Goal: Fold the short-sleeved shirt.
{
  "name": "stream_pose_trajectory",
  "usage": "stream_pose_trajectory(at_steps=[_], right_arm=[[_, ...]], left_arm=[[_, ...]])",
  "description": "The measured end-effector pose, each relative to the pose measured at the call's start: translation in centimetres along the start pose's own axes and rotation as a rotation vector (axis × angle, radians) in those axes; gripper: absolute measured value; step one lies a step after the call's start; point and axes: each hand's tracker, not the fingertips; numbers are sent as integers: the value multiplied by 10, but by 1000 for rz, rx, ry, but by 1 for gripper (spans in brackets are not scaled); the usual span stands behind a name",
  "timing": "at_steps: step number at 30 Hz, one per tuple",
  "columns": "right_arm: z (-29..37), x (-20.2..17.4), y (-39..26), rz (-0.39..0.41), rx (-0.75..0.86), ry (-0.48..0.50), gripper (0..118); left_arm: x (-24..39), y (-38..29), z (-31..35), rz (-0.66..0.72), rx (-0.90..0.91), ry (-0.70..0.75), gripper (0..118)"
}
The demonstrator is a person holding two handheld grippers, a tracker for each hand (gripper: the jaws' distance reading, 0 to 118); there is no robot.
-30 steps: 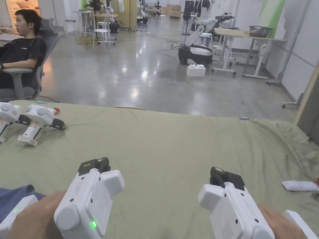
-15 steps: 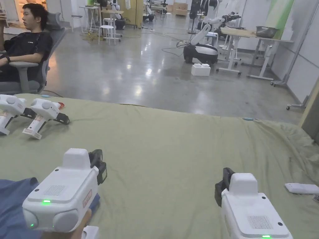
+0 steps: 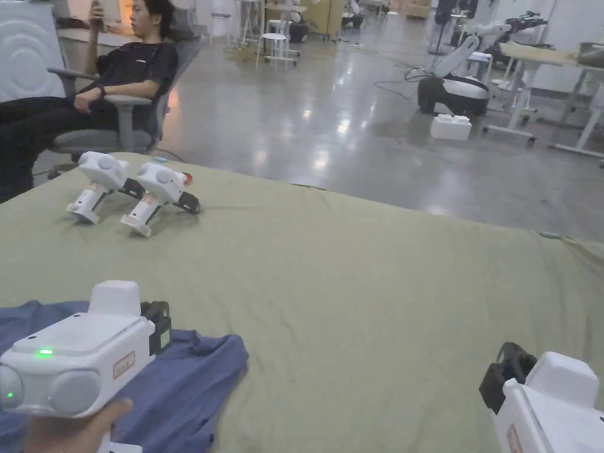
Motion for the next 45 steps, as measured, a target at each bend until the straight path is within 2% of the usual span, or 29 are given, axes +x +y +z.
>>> stream_pose_trajectory(at_steps=[2,4,6,8,10,11,15,16,17,19,20,21,23,24,26,30,34,37,39,41,45], right_arm=[[-1,-7,-6,-3,-22,46,0],[-3,-16,-13,45,-41,49,0],[-6,-24,-20,66,-56,62,0],[-10,-29,-25,50,-91,92,0],[-12,-35,-28,28,-112,113,0],[-14,-38,-30,30,-119,117,0],[-16,-49,-35,73,-135,123,0],[-17,-51,-36,77,-140,126,0],[-18,-51,-38,81,-146,128,0],[-18,-54,-41,93,-154,128,0],[-18,-55,-42,103,-157,126,0],[-17,-55,-42,111,-159,125,0],[-18,-56,-44,113,-163,124,0],[-18,-57,-46,110,-169,122,0],[-20,-58,-49,101,-178,122,0],[-20,-64,-54,111,-193,135,0],[-19,-67,-56,124,-192,146,0],[-19,-66,-54,118,-186,146,0],[-17,-65,-52,114,-174,139,0],[-14,-63,-49,111,-162,138,0],[-8,-56,-41,110,-140,137,0]], left_arm=[[-37,-11,-7,1,-72,38,0],[-75,-23,-15,14,-164,118,0],[-106,-33,-22,44,-235,131,0],[-131,-44,-31,91,-304,137,0],[-149,-54,-42,113,-372,111,7],[-145,-59,-41,99,-404,100,16],[-152,-81,-77,34,-501,145,99],[-151,-87,-84,28,-516,152,101],[-150,-92,-91,26,-534,157,98],[-144,-101,-100,2,-601,144,75],[-138,-102,-97,-37,-551,176,74],[-131,-100,-93,-60,-517,188,66],[-121,-101,-89,-119,-481,160,33],[-114,-105,-87,-188,-463,199,3],[-111,-115,-90,-240,-467,191,0],[-116,-108,-80,-144,-415,196,0],[-118,-83,-57,-99,-249,173,0],[-118,-53,-40,-4,-183,107,0],[-111,-35,-30,-34,-113,117,0],[-97,-16,-20,-76,-68,76,0],[-58,29,4,-72,39,-15,0]])
